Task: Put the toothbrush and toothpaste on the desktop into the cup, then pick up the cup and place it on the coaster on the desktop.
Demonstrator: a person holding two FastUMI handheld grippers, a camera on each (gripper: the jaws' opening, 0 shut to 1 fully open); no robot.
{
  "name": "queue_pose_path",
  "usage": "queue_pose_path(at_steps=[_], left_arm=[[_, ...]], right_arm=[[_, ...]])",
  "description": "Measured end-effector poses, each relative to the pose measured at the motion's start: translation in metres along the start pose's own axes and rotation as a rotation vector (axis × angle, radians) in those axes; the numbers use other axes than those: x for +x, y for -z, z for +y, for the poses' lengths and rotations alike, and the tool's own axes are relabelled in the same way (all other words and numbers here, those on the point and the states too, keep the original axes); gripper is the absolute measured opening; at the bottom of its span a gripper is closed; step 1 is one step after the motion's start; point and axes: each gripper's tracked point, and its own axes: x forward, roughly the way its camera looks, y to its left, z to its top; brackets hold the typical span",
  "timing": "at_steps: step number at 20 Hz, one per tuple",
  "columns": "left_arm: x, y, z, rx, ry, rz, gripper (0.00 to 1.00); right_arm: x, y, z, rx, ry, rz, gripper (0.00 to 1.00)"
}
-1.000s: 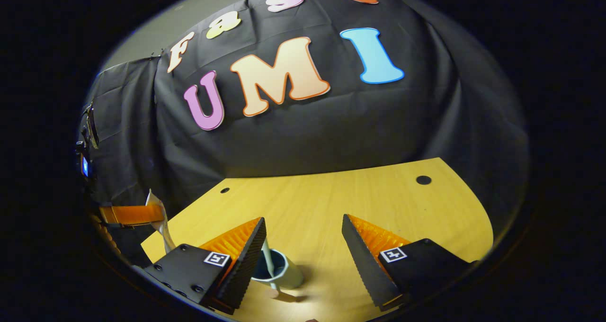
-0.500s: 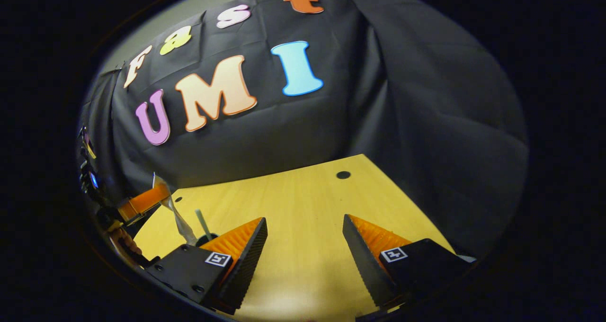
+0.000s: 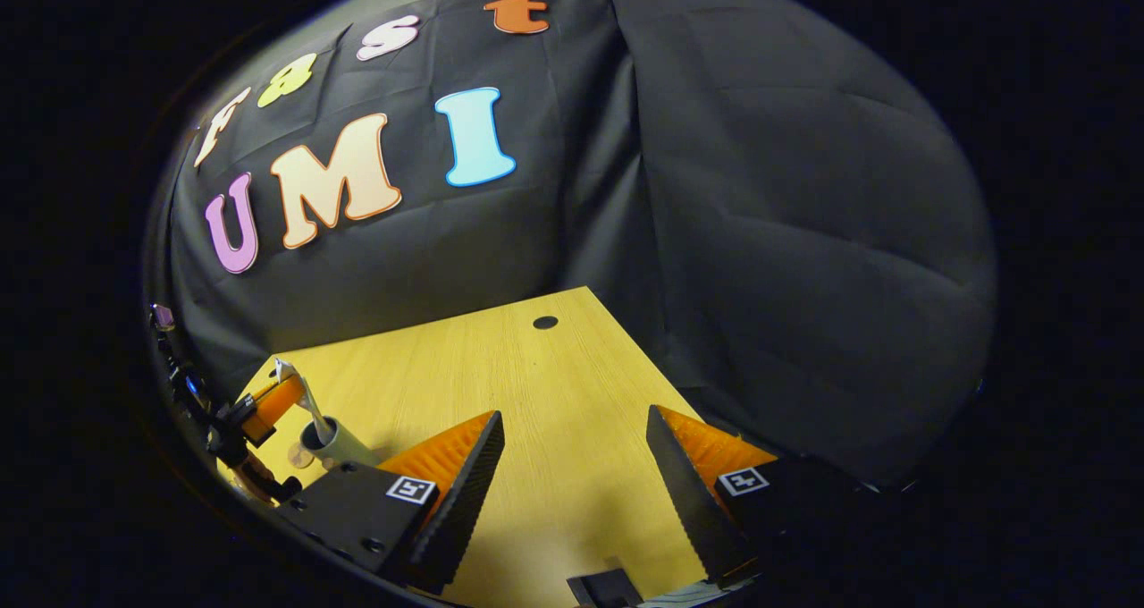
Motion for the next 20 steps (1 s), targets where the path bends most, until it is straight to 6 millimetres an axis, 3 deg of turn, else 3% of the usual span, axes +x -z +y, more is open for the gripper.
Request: queue_pose_path(at_steps=[3, 5, 7, 9, 10, 13, 16, 20], left_arm=[[-0.006, 0.011, -0.003, 0.02, 0.003, 0.015, 0.07], [-0.019, 0.011, -0.007, 0.028, -0.016, 0.009, 0.19], [-0.022, 0.0, -0.012, 0.032, -0.013, -0.019, 0.55], [-0.031, -0.012, -0.001, 0.041, -0.059, -0.028, 0.9], [-0.039, -0.018, 0.004, 0.043, -0.087, -0.032, 0.98], [-0.07, -0.038, 0.029, 0.044, -0.194, -0.03, 0.96], [-0.112, -0.058, 0.058, 0.028, -0.319, -0.028, 0.96], [-0.16, -0.077, 0.085, 0.01, -0.461, -0.005, 0.94]], right_arm=[[-0.001, 0.019, 0.01, -0.029, -0.035, 0.042, 0.98], [-0.001, 0.021, 0.02, -0.052, -0.061, 0.05, 0.98], [-0.002, 0.021, 0.034, -0.061, -0.101, 0.056, 0.98], [-0.001, 0.025, 0.051, -0.076, -0.16, 0.072, 0.99], [0.0, 0.026, 0.062, -0.086, -0.197, 0.085, 0.98], [0.004, 0.033, 0.104, -0.119, -0.345, 0.152, 0.94], [0.015, 0.042, 0.152, -0.194, -0.489, 0.243, 0.99], [0.019, 0.067, 0.211, -0.276, -0.658, 0.389, 0.99]])
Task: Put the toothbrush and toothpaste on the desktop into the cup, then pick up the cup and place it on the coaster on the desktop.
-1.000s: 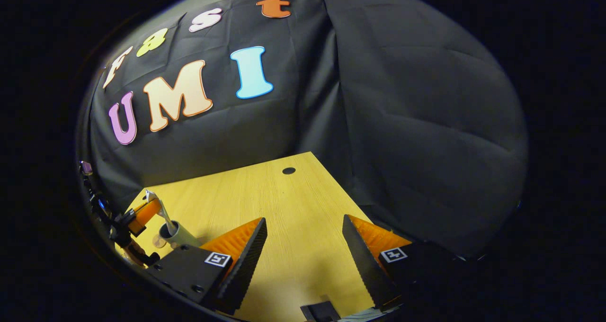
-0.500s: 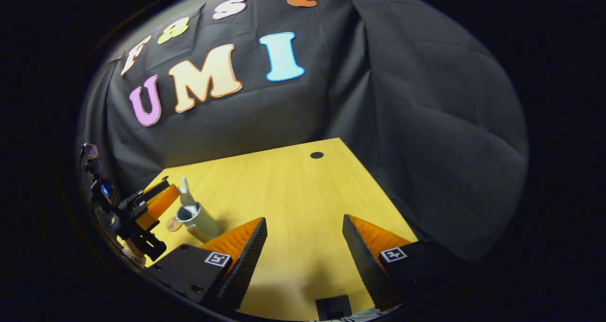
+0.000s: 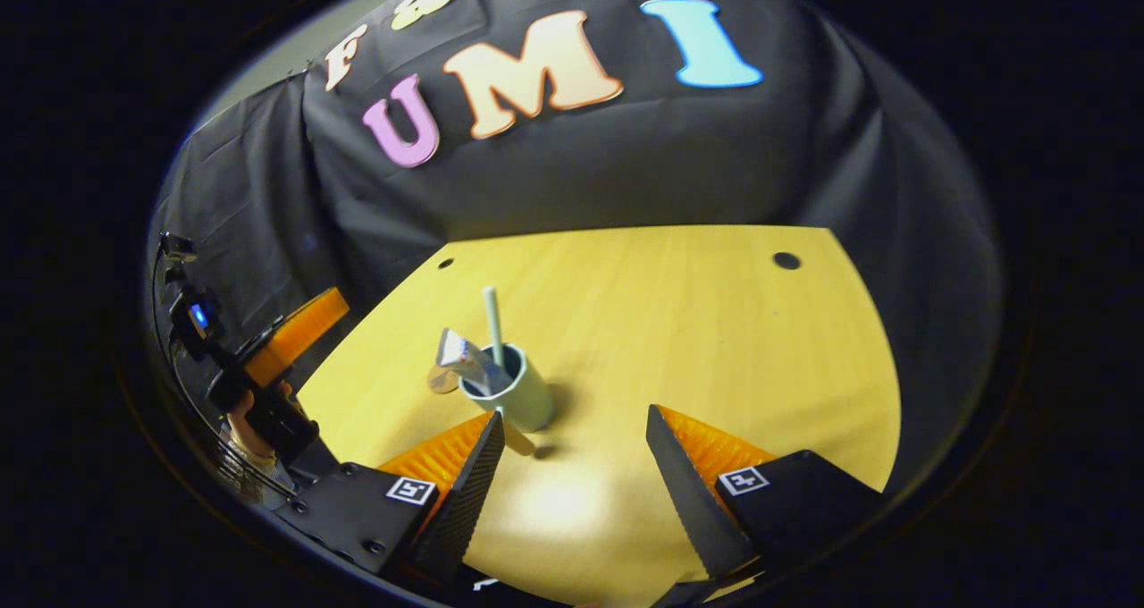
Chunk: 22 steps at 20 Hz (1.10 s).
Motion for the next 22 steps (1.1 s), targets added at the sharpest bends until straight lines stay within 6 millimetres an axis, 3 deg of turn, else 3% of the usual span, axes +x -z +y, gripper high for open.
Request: queue_pose_path(at_steps=[3, 7, 12, 14, 15, 16, 17, 18, 20, 21, 22], left_arm=[[-0.02, -0.005, 0.024, 0.032, -0.086, 0.022, 0.94], [-0.041, 0.005, 0.043, 0.003, -0.154, 0.062, 0.94], [-0.049, 0.027, 0.055, -0.052, -0.173, 0.112, 0.94], [-0.049, 0.038, 0.066, -0.076, -0.185, 0.134, 0.94], [-0.049, 0.044, 0.073, -0.081, -0.196, 0.146, 0.94], [-0.05, 0.047, 0.082, -0.086, -0.209, 0.16, 0.94], [-0.051, 0.05, 0.092, -0.088, -0.221, 0.17, 0.94], [-0.052, 0.052, 0.101, -0.09, -0.228, 0.179, 0.95], [-0.052, 0.059, 0.116, -0.079, -0.235, 0.209, 0.94], [-0.053, 0.061, 0.125, -0.065, -0.244, 0.222, 0.95], [-0.054, 0.059, 0.133, -0.048, -0.251, 0.228, 0.95]], right_arm=[[0.03, 0.01, 0.022, -0.104, -0.049, 0.102, 0.98], [0.06, 0.032, 0.042, -0.18, -0.092, 0.239, 0.98], [0.1, 0.043, 0.05, -0.234, -0.052, 0.372, 0.98], [0.114, 0.048, 0.05, -0.245, -0.024, 0.422, 0.98], [0.12, 0.053, 0.051, -0.247, -0.013, 0.444, 0.94], [0.123, 0.057, 0.053, -0.248, -0.005, 0.469, 0.98], [0.126, 0.06, 0.052, -0.257, 0.013, 0.495, 0.97], [0.128, 0.061, 0.051, -0.27, 0.023, 0.516, 0.87], [0.131, 0.064, 0.052, -0.281, 0.033, 0.558, 0.83], [0.133, 0.067, 0.053, -0.283, 0.042, 0.575, 0.77], [0.135, 0.068, 0.052, -0.288, 0.055, 0.594, 0.65]])
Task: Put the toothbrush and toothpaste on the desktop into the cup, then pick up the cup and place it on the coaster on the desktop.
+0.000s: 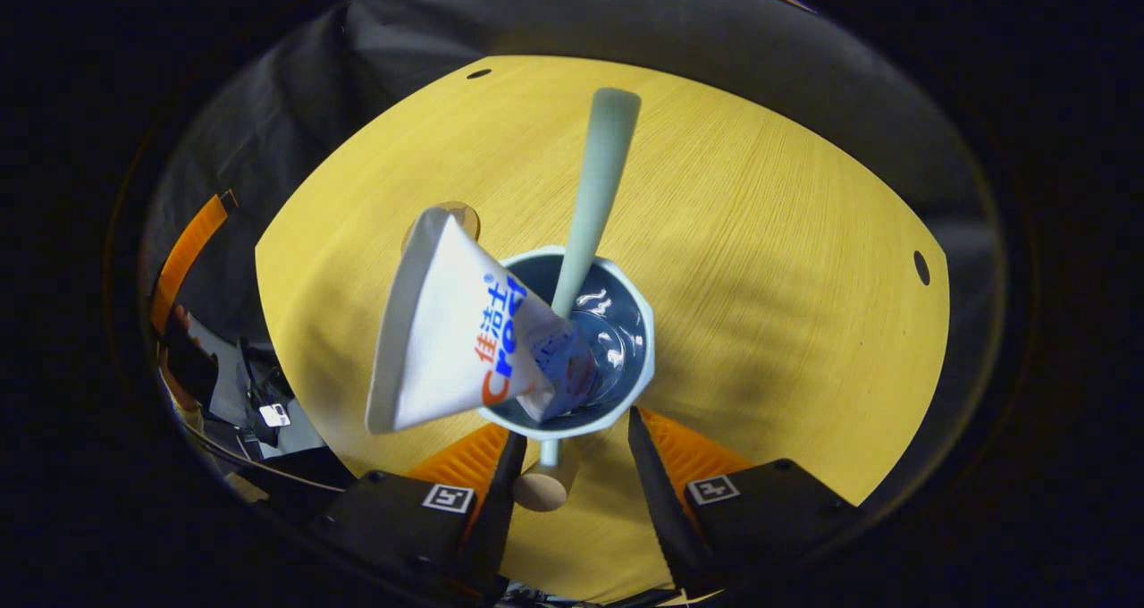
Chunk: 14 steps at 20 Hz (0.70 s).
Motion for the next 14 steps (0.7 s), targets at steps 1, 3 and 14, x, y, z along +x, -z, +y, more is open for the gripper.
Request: queue_pose_path(at_steps=[1, 3, 14], left_arm=[[0.001, -0.002, 0.007, 0.013, -0.007, 0.001, 0.95], [0.004, -0.003, 0.016, 0.022, -0.004, 0.006, 0.94], [0.022, 0.022, -0.011, -0.026, 0.175, 0.101, 0.95]], right_arm=[[0.002, 0.001, 0.0, 0.0, 0.011, 0.02, 0.63], [0.008, 0.003, 0.0, 0.007, 0.035, 0.062, 0.61], [0.006, 0.0, 0.014, 0.111, 0.072, 0.121, 0.32]])
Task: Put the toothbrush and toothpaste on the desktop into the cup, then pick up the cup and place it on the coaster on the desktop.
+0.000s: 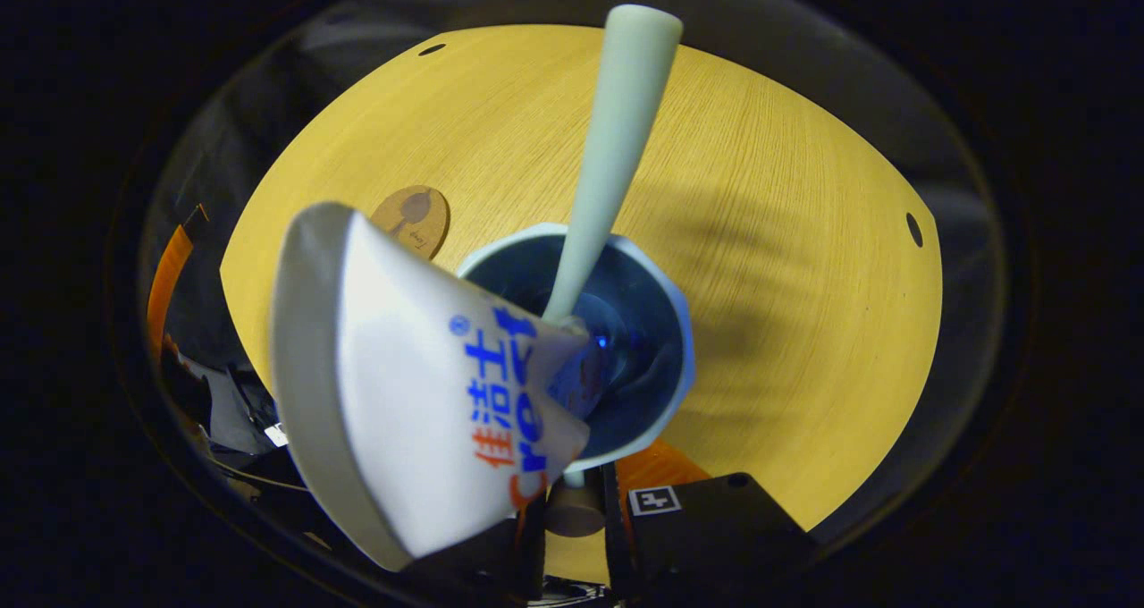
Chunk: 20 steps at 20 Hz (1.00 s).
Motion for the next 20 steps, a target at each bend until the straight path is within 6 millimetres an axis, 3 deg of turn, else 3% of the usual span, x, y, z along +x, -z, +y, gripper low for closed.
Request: queue_pose_path(at_steps=[5, 9, 13, 17, 20], left_arm=[[0.005, 0.005, 0.007, -0.042, 0.033, 0.03, 0.95], [0.005, 0.005, 0.028, -0.057, 0.033, 0.036, 0.95], [0.002, 0.007, 0.053, -0.069, 0.008, 0.045, 0.95], [0.002, 0.009, 0.073, -0.066, -0.026, 0.054, 0.95], [0.0, 0.014, 0.074, -0.082, -0.029, 0.061, 0.95]], right_arm=[[-0.014, -0.024, 0.034, 0.018, -0.026, -0.041, 0.31], [-0.015, -0.05, 0.064, -0.02, -0.038, -0.057, 0.32], [-0.009, -0.063, 0.093, -0.058, -0.067, -0.049, 0.32], [-0.012, -0.069, 0.101, -0.061, -0.069, -0.054, 0.32], [-0.007, -0.073, 0.11, -0.026, -0.073, -0.051, 0.32]])
